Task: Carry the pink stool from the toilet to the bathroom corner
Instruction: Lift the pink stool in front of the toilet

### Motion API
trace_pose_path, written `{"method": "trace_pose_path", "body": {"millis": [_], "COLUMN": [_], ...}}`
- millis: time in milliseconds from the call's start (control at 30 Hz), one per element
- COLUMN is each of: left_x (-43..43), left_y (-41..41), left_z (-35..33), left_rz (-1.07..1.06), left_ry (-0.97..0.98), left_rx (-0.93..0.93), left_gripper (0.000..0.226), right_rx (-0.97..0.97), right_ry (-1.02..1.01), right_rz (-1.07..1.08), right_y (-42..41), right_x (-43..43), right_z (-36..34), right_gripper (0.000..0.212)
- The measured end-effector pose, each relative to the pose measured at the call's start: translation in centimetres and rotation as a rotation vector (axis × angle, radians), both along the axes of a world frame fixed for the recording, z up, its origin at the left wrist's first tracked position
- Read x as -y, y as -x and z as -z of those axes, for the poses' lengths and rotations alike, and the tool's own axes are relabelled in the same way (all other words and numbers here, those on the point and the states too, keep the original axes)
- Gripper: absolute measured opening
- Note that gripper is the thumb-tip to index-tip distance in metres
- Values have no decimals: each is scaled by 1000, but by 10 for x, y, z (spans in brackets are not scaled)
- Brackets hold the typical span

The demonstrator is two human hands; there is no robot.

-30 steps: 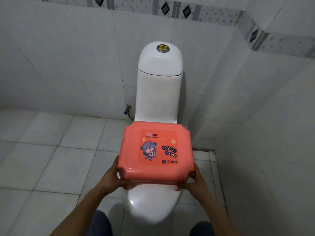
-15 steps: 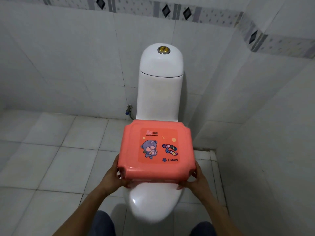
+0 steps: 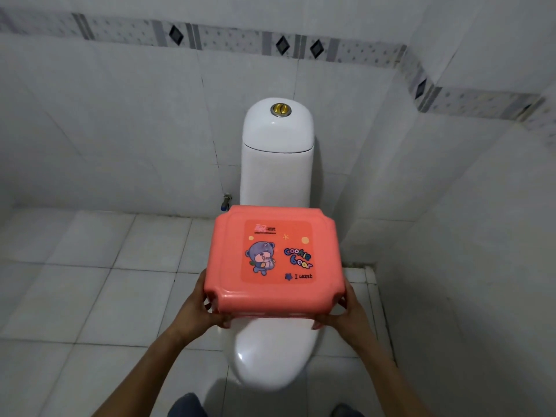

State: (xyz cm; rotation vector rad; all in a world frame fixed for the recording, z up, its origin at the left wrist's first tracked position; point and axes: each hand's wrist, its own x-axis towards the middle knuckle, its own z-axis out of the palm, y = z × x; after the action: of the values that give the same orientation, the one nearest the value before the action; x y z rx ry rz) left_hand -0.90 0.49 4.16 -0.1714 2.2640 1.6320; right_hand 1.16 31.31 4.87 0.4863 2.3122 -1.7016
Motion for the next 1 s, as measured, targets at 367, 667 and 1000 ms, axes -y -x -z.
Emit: {"method": "trace_pose_path", "body": {"millis": [367, 667, 1000], "left_x": [7, 14, 24], "left_y": [-7, -11, -5], "left_z": [-44, -72, -102], "left_rz": [-26, -63, -33], "left_ry": [-34, -70, -68], "left_rx": [-12, -49, -85], "left_gripper": [110, 101, 109], "right_rx": [-6, -56, -108], "right_ry": [28, 28, 111], "right_rz": [-46, -98, -54], "right_y": [-2, 6, 1], "right_x": [5, 11, 27], "right_z": [-47, -87, -128], "right_gripper": [98, 100, 104]}}
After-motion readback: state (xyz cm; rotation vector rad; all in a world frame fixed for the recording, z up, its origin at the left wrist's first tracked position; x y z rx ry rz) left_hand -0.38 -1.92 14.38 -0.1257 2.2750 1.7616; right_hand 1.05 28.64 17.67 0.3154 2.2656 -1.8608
